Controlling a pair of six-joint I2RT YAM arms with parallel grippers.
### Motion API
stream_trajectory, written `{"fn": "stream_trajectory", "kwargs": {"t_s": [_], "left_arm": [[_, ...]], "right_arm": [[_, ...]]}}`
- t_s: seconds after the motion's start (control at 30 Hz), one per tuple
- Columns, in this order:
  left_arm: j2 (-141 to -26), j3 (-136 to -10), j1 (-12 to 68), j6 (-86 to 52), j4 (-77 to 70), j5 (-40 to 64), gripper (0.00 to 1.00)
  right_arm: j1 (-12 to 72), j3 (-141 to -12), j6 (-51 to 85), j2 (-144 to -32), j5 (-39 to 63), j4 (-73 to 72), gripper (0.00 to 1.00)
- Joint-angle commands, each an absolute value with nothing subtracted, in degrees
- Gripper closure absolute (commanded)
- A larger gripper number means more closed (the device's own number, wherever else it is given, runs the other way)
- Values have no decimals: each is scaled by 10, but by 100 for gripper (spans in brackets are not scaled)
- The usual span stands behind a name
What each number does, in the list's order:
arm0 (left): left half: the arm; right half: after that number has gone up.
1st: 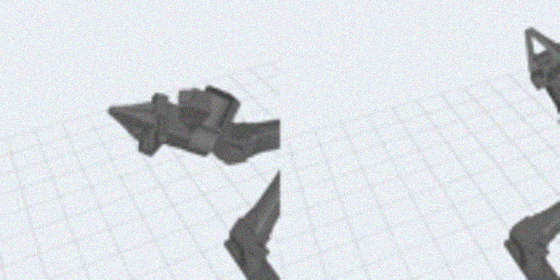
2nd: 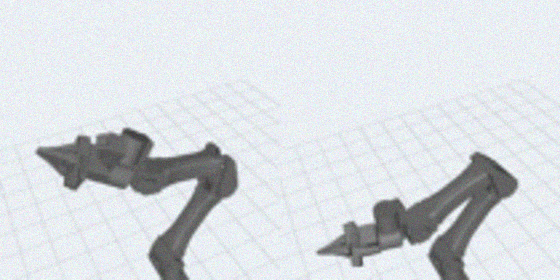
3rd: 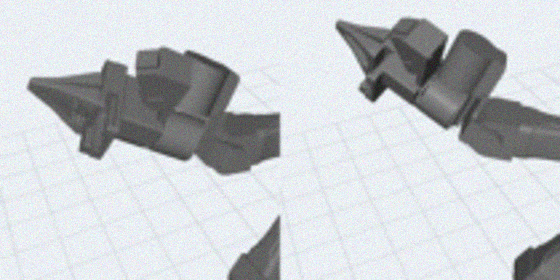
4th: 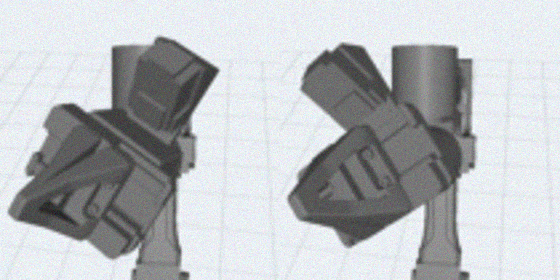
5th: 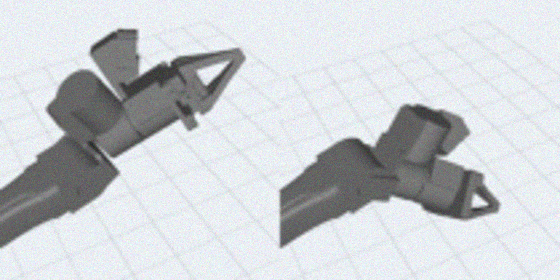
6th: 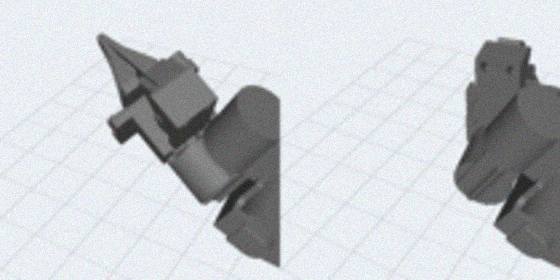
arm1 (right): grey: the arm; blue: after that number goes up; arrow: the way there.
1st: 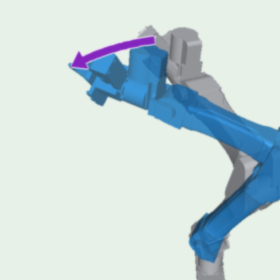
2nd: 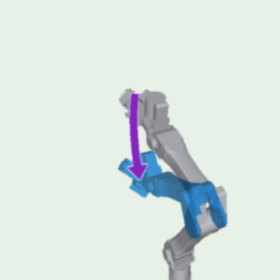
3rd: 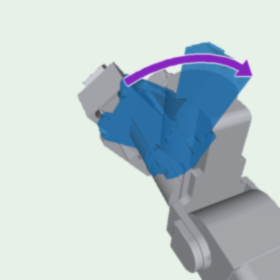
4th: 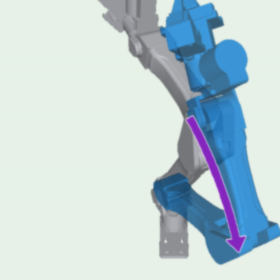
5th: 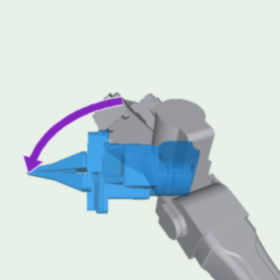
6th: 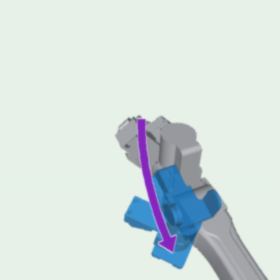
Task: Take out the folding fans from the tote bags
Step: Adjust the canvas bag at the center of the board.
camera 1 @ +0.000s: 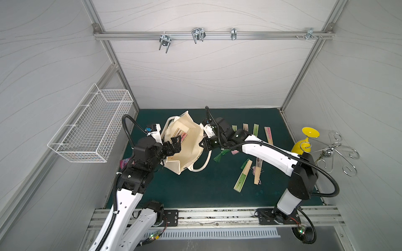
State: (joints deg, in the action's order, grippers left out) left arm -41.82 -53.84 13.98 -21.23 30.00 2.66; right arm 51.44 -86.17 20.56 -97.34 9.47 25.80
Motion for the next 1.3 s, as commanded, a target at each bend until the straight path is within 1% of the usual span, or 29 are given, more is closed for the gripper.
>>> {"fn": "stream_trajectory", "kwargs": {"t_s": [0.0, 0.3, 0.57, 0.77, 0.83, 0.9, 1.0, 1.07, 1.27], "left_arm": [[-429, -590, 139, -146, 375, 53, 1], [-456, -656, 139, -73, 467, 8, 1], [-489, -752, 139, -32, 564, -60, 1], [-548, -804, 139, 13, 587, -108, 1], [-581, -826, 139, 23, 604, -103, 1], [-602, -837, 139, 26, 615, -76, 1], [-612, -830, 139, 21, 607, -62, 1], [-612, -821, 139, 16, 596, -90, 3], [-598, -783, 139, 14, 564, -227, 12]], "right_arm": [[521, -894, 154, -947, 70, 291, 100], [528, -926, 116, -957, 61, 316, 100], [540, -957, 60, -972, 34, 339, 100], [561, -965, 16, -981, 32, 327, 100], [568, -974, 4, -986, 31, 330, 100], [577, -977, -9, -987, 26, 329, 100], [587, -975, -27, -984, 21, 324, 100], [591, -968, -38, -978, 25, 315, 100], [594, -927, -58, -953, 25, 277, 100]]}}
